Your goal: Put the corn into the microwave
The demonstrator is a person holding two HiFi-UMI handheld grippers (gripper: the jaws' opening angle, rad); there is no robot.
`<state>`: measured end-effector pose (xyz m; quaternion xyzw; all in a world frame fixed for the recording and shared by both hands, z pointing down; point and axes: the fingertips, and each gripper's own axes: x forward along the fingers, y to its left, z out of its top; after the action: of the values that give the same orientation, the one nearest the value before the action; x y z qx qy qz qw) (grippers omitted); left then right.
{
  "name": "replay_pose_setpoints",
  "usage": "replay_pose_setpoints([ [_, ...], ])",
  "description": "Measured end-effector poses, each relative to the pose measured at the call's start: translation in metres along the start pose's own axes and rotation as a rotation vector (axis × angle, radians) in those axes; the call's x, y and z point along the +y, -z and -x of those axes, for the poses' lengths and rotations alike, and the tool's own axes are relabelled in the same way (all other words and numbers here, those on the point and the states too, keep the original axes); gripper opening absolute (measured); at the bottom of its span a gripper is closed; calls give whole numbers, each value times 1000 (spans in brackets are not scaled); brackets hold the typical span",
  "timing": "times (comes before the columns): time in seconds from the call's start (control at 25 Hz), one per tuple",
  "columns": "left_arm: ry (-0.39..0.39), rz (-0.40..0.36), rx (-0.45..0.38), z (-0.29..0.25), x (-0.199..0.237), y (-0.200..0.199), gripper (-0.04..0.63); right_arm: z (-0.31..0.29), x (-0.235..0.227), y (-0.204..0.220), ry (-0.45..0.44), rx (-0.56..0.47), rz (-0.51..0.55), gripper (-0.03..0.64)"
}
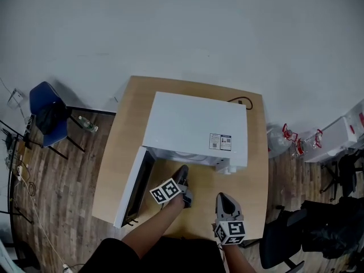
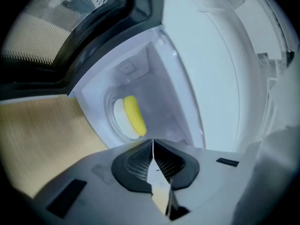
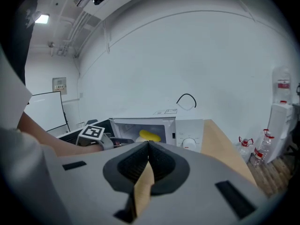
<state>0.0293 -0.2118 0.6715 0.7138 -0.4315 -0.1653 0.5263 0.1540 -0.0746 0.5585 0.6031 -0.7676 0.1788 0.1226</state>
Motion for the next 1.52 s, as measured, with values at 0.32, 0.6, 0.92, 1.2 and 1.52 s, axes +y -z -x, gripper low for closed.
replay_pose_setpoints([
  [0.32, 139, -309, 38, 91, -84, -3, 18, 37, 18, -13, 41, -53, 5, 60],
  [0.6, 229, -531, 41, 160, -142, 12, 18, 78, 44, -26, 55, -95, 26, 60],
  [0.92, 258, -697, 44, 224, -175, 63, 18, 120, 64, -25, 25, -128, 65, 60],
  [1.2, 189, -777, -18, 266, -198, 83, 18, 161, 71, -16, -54, -138, 87, 60],
  [1.52, 117, -780, -42, 311, -204, 132, 18, 220, 62, 5, -90, -176, 93, 60],
])
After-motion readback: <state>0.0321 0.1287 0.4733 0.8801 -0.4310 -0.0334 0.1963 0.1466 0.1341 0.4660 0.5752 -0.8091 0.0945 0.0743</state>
